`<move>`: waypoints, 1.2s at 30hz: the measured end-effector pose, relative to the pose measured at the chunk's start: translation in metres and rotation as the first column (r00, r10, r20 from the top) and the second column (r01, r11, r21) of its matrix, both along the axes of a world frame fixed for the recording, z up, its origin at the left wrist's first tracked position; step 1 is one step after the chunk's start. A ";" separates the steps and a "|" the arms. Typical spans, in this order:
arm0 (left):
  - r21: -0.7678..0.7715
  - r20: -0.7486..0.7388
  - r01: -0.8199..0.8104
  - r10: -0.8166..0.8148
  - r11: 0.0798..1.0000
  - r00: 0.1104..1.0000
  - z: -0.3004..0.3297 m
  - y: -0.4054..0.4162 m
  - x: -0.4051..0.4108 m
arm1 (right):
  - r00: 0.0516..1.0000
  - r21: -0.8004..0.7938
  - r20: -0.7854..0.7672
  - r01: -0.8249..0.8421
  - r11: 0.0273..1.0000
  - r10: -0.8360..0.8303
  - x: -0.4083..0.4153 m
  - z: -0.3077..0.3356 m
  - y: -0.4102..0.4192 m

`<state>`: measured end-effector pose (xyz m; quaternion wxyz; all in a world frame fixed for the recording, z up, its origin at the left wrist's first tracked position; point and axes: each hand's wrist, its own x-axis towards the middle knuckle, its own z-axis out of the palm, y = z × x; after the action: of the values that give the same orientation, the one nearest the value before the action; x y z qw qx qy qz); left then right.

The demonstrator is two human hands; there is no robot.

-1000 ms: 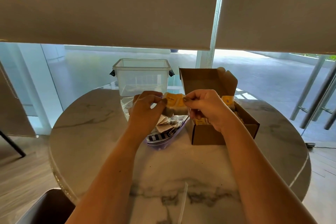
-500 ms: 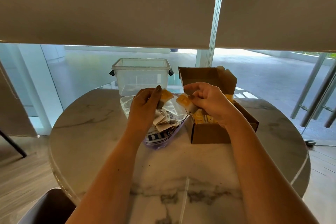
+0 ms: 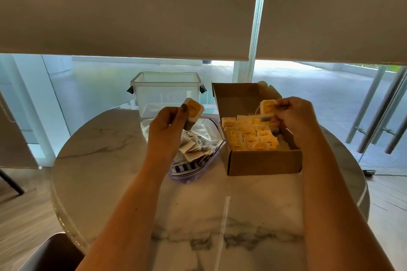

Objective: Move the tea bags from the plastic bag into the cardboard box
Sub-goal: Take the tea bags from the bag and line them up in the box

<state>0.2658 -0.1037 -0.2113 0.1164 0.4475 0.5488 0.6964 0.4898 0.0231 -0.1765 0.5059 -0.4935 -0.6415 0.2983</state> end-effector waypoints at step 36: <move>-0.138 0.097 0.103 -0.090 0.985 0.991 0.005 -0.005 0.007 | 0.933 0.336 0.300 0.090 0.938 -0.197 -0.026 -0.007 -0.007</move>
<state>0.2725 -0.1086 -0.2067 0.2062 0.4322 0.5691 0.6685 0.4639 0.0157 -0.1839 0.4849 -0.4949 -0.7180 0.0665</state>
